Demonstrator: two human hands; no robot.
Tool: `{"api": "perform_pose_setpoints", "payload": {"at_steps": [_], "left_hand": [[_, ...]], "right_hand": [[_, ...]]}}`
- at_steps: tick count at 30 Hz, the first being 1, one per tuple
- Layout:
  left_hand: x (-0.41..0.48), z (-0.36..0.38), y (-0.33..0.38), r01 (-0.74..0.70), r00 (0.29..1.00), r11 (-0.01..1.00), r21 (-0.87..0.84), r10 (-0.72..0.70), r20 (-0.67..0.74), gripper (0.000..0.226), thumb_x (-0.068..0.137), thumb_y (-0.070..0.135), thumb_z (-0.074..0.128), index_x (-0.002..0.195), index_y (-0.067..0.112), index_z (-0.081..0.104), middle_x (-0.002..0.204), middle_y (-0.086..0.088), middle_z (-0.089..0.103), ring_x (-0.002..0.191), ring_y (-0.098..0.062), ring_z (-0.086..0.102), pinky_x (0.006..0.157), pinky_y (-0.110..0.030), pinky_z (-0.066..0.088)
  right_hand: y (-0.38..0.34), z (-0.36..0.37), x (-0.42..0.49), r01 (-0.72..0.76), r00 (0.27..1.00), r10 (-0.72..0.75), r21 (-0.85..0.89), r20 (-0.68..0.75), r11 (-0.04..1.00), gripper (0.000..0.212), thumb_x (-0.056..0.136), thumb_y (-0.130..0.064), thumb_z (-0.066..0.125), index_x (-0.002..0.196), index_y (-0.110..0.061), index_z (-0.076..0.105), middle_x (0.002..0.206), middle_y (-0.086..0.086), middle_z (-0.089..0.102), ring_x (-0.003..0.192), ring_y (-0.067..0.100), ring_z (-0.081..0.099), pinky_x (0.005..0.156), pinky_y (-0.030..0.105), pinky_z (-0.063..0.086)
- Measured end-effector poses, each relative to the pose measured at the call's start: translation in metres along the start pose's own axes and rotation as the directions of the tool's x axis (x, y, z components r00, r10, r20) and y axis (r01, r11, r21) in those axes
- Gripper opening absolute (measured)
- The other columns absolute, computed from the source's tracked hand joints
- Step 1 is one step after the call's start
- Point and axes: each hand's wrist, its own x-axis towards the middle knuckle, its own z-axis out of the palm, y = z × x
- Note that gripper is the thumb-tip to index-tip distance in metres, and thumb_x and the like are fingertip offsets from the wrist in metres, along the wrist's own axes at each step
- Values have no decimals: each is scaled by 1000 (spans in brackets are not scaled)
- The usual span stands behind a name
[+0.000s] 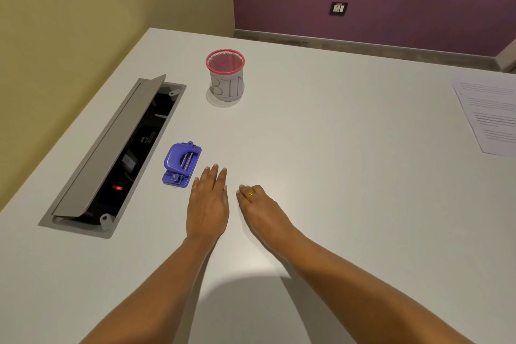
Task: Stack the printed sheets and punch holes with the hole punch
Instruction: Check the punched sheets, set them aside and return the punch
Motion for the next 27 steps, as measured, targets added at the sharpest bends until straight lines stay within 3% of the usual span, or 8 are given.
{"api": "perform_pose_setpoints", "payload": {"at_steps": [2, 4, 7, 9, 12, 21, 24, 27], "left_hand": [[0, 0, 0, -2, 1000, 1000, 10, 2, 1, 42, 97, 13, 33, 138, 10, 39, 149, -11, 36, 141, -25, 27, 116, -39, 18], [1, 0, 0, -2, 1000, 1000, 18, 2, 4, 42, 97, 13, 34, 138, 10, 38, 149, -11, 35, 141, -26, 27, 116, -39, 18], [1, 1, 0, 4, 1000, 1000, 25, -4, 7, 42, 97, 13, 34, 138, 10, 39, 149, -11, 36, 141, -25, 27, 116, -39, 19], [2, 1, 0, 3, 1000, 1000, 26, -3, 9, 42, 97, 12, 34, 138, 10, 39, 148, -11, 36, 141, -26, 27, 116, -40, 19], [1, 1, -1, 0, 1000, 999, 32, -1, 11, 42, 97, 12, 34, 138, 10, 39, 149, -11, 36, 141, -26, 27, 116, -39, 19], [2, 0, -1, 2, 1000, 1000, 23, -3, 15, 42, 96, 12, 35, 138, 10, 39, 148, -11, 37, 140, -26, 28, 115, -40, 20], [2, -1, 1, 8, 1000, 1000, 7, -8, 9, 41, 96, 11, 37, 137, 10, 42, 146, -12, 39, 139, -27, 31, 115, -41, 23], [3, -2, 1, 6, 1000, 1000, -1, -6, -2, 40, 95, 9, 39, 135, 8, 44, 144, -13, 42, 137, -29, 34, 114, -42, 26]], "right_hand": [[0, -2, 1, 27, 999, -29, -107, -20, 994, 39, 91, 10, 35, 129, 2, 41, 129, 19, 47, 119, 31, 41, 85, 37, 48], [-3, -9, 4, 37, 999, -41, -127, -32, 991, 29, 84, 17, 37, 100, -2, 52, 95, 16, 52, 97, 27, 45, 67, 34, 43], [-8, -18, 7, 39, 998, -39, 8, -54, 999, 25, 85, 13, 38, 82, -11, 42, 64, -3, 19, 80, 23, 34, 67, 35, 33], [-9, -21, 9, 25, 997, -20, 72, -78, 997, 21, 87, 11, 38, 83, -10, 37, 64, -6, 12, 80, 22, 31, 70, 33, 29], [-9, -22, 13, 6, 997, -1, 70, -74, 998, 20, 87, 10, 40, 80, -9, 38, 71, 5, 32, 79, 22, 32, 70, 33, 29], [-6, -19, 23, 58, 994, -71, -151, -83, 987, 26, 83, 12, 45, 69, -9, 38, 71, 9, 38, 69, 24, 35, 57, 34, 29], [-5, -24, 25, -69, 989, 79, 87, -121, 994, 14, 79, 10, 44, 74, 5, 56, 80, 16, 59, 77, 29, 54, 67, 36, 44], [-2, -36, 31, -296, 920, 378, 449, -103, 843, 21, 75, 6, 47, 76, 5, 69, 83, 16, 72, 81, 25, 65, 76, 32, 53]]}}
